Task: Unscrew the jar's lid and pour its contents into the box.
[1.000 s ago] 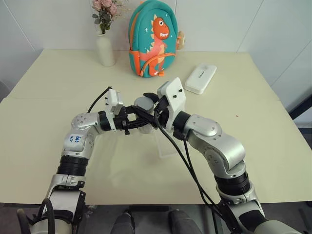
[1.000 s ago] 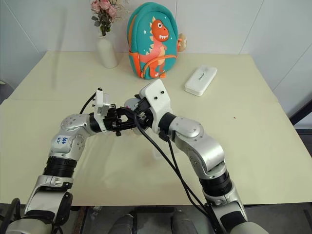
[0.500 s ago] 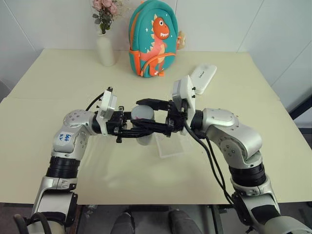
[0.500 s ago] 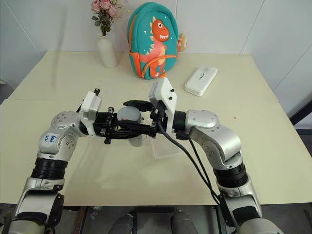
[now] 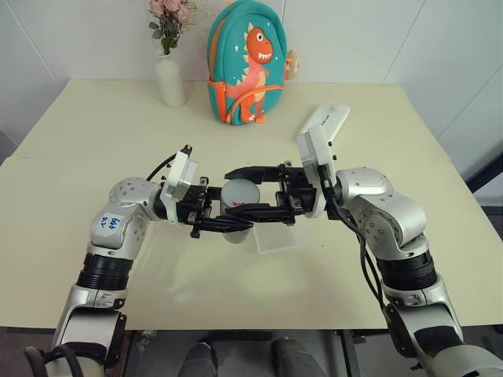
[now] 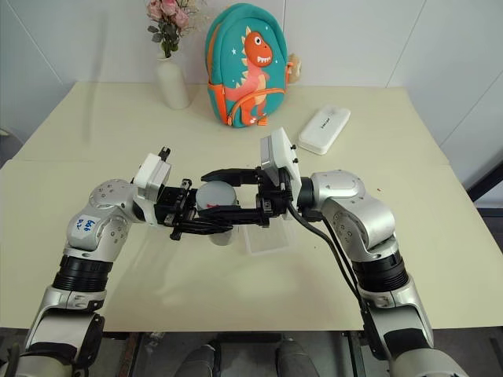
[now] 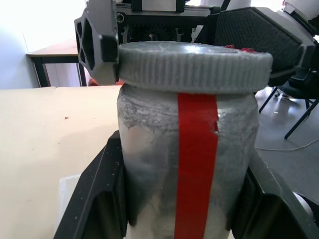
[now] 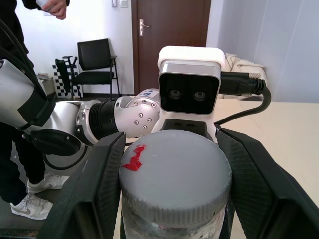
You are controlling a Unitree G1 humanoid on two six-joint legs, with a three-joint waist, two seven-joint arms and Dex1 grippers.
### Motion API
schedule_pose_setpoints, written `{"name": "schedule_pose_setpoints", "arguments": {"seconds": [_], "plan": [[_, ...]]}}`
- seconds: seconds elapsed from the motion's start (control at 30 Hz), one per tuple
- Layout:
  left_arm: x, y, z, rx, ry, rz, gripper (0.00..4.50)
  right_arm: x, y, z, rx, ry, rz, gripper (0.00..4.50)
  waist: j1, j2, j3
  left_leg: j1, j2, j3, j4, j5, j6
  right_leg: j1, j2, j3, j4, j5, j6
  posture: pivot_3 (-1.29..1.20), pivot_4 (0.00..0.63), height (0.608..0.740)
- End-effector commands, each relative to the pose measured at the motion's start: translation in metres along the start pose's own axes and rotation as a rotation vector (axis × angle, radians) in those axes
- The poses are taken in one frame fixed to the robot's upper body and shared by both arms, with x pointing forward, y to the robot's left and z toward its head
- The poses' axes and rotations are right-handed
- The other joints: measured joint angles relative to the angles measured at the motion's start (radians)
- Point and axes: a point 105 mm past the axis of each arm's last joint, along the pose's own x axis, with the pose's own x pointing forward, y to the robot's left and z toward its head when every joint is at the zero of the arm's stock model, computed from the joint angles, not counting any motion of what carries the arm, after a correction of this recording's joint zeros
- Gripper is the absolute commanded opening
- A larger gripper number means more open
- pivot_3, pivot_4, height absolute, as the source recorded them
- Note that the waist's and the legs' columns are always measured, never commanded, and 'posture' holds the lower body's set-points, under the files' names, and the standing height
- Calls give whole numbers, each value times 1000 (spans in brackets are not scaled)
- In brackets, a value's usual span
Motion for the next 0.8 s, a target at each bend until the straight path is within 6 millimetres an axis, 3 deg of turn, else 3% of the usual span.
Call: {"name": "schedule_pose_setpoints", "arguments": {"seconds": [0.03, 0.1, 0.13, 0.4, 0.8], "plan": [[-16, 7, 4, 4, -30, 97, 1998, 3, 8, 17, -63, -48, 65, 3588, -1, 0, 0, 0, 0, 0, 0, 0, 0, 0, 0, 0, 0, 0, 0, 0, 150, 740], [-16, 7, 3, 6, -32, 98, 1998, 3, 7, 17, -80, -46, 58, 4314, 0, 0, 0, 0, 0, 0, 0, 0, 0, 0, 0, 0, 0, 0, 0, 0, 150, 740], [-15, 7, 3, 7, -32, 99, 1998, 4, 6, 18, -86, -49, 50, 4459, 0, 0, 0, 0, 0, 0, 0, 0, 0, 0, 0, 0, 0, 0, 0, 0, 150, 740], [-10, 9, 1, 16, -42, 111, 1998, 9, 0, 25, -112, -39, -28, 4459, 1, 0, 0, 0, 0, -1, 0, 0, 0, 0, 0, 0, 0, 0, 0, 0, 150, 740], [1, 17, 3, 54, -73, 115, 1998, 20, -8, 20, -83, -26, -164, 4459, 3, 0, 0, 0, 0, -1, 0, 0, 0, 0, 0, 0, 0, 0, 0, 0, 150, 740]]}}
